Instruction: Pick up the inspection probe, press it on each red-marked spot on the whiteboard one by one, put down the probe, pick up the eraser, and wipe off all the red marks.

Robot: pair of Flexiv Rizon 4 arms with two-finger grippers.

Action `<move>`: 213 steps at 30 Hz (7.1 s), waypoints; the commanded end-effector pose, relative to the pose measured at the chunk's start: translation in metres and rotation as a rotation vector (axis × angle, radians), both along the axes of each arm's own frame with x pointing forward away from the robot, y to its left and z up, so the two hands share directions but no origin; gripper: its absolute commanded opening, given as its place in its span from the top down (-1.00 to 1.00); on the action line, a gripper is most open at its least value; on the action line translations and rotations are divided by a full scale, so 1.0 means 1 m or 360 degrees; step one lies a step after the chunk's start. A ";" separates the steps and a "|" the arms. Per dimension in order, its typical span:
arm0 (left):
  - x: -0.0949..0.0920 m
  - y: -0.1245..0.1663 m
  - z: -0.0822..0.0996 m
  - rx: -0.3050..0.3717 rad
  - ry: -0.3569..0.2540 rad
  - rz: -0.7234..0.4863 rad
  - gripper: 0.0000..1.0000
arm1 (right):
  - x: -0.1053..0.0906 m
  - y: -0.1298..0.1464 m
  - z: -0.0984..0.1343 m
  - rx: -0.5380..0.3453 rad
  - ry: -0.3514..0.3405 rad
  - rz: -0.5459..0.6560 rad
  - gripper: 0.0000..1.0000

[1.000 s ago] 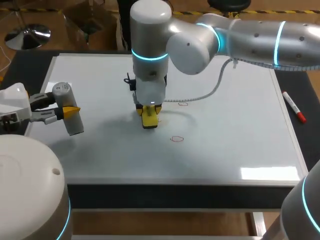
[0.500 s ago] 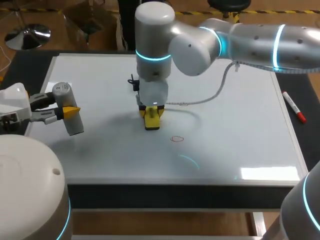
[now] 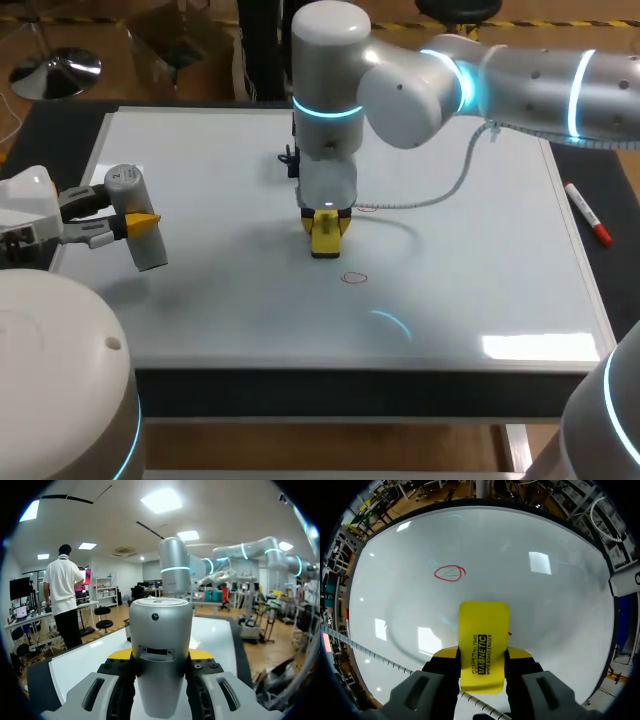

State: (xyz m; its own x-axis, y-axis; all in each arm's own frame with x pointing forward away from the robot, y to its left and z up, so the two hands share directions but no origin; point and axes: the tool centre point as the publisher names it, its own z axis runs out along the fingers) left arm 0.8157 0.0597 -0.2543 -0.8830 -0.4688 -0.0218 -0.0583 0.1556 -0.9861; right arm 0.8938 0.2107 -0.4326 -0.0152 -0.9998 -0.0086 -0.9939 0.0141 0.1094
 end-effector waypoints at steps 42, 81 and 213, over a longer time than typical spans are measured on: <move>0.000 0.000 0.001 0.0000 -0.0002 0.0001 1.00 | 0.002 0.058 0.011 0.0045 -0.0138 0.0323 1.00; 0.000 0.000 0.001 0.0000 -0.0002 0.0001 1.00 | 0.009 -0.058 0.028 -0.0030 -0.0136 -0.0083 1.00; 0.096 -0.342 0.013 -0.0115 -0.0092 -0.0764 1.00 | -0.038 -0.321 0.051 -0.0057 -0.0105 -0.0993 1.00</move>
State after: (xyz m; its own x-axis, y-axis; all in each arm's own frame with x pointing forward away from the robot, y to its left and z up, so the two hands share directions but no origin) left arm 0.8972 -0.2481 -0.2312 -0.9972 -0.0390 -0.0632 0.0593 0.0944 -0.9938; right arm 0.8551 -0.1097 -0.3822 -0.5978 -0.8017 0.0013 -0.8010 0.5974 0.0386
